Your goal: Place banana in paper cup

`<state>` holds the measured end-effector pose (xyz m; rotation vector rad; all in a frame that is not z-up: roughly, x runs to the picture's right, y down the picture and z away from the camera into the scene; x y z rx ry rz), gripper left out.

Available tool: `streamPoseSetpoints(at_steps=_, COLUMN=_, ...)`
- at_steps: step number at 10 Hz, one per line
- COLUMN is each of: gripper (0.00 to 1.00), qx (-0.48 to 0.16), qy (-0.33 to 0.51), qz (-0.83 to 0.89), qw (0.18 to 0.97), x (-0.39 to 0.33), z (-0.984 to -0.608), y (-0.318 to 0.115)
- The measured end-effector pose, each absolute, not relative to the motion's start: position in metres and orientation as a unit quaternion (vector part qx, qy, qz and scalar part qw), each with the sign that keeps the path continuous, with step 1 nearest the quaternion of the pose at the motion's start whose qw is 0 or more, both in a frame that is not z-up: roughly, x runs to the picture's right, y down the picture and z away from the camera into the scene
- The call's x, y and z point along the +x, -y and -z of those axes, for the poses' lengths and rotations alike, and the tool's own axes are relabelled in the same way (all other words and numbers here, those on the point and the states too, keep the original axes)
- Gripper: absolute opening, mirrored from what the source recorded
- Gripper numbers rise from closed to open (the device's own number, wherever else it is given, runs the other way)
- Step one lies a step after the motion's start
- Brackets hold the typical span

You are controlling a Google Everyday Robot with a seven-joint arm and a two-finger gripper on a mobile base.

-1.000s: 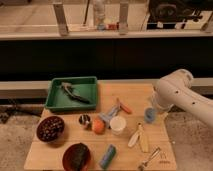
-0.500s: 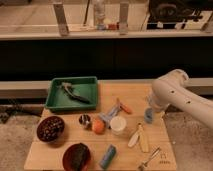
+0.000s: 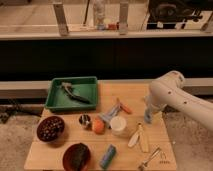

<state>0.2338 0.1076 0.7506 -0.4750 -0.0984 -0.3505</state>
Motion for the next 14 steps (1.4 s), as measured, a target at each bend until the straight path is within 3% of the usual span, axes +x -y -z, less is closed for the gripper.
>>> streamPoseSetpoints(at_steps=3, gripper=0.8, qx=-0.232, qy=0.056, qz=0.184, qw=0.953, x=0.228, z=-0.771, y=-0.095)
streamPoseSetpoints(at_steps=7, gripper=0.8, qx=-0.237, qy=0.063, qz=0.191, qw=0.95, x=0.23, z=-0.767, y=-0.117)
streamPoseSetpoints(at_steps=14, gripper=0.8, qx=-0.242, qy=0.08, qz=0.208, qw=0.944, x=0.222, z=-0.794, y=-0.116)
